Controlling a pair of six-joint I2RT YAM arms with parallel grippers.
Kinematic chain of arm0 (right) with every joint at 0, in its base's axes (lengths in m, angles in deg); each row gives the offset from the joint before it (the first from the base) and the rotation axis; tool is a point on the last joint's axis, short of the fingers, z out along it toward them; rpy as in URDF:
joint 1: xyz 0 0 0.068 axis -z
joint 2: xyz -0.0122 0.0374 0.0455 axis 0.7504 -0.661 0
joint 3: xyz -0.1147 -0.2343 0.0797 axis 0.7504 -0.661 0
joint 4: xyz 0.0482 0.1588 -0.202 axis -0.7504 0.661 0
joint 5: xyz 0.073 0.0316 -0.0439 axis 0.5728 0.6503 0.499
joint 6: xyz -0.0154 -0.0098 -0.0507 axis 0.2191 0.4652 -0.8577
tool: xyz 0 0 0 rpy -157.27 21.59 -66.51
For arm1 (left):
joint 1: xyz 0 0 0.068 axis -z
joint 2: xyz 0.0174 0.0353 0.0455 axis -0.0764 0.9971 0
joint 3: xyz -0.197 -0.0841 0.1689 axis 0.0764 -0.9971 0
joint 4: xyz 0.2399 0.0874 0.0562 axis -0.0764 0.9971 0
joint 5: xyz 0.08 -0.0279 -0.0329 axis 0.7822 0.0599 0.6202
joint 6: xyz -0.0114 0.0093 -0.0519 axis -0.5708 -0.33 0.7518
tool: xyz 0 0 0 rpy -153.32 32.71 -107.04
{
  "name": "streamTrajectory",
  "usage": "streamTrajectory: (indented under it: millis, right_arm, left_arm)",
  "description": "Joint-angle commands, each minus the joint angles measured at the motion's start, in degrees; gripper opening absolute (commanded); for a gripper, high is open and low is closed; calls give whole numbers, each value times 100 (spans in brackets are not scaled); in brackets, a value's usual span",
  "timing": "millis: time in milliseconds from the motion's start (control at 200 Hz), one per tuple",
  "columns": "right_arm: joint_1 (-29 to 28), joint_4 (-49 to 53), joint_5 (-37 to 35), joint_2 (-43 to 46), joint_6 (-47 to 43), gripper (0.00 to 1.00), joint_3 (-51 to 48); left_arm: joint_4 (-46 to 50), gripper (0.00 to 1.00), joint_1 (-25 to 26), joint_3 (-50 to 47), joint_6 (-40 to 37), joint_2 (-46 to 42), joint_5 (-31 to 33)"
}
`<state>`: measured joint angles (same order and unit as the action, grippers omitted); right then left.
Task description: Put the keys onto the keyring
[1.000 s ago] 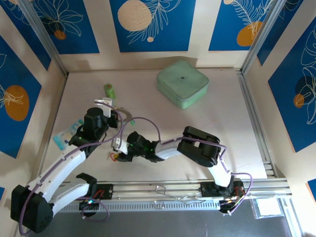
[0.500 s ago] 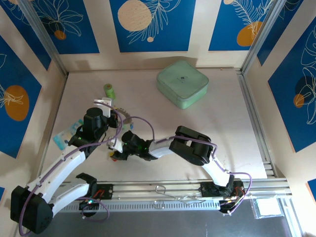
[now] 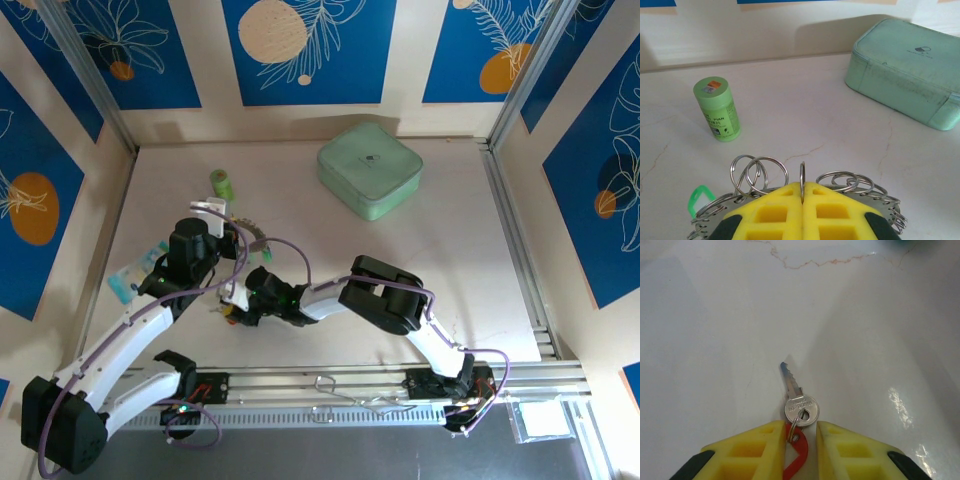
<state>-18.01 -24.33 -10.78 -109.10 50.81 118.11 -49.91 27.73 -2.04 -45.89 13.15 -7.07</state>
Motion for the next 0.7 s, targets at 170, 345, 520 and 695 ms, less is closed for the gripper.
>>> streamTrajectory:
  millis: [170, 345, 520, 695]
  right_arm:
    - [18, 129, 134, -104, -36, 16, 218]
    - [13, 149, 175, -88, -27, 5, 222]
    - [10, 135, 259, 83, -45, 0, 91]
    - [8, 421, 219, 829, -119, 0, -473]
  left_arm:
    - [-382, 0, -59, -29, -35, -143, 14]
    - [-381, 0, -54, -38, -39, -166, -2]
    - [-344, 0, -59, -39, -50, -227, -3]
    - [-274, 0, -58, -19, -118, -292, -147]
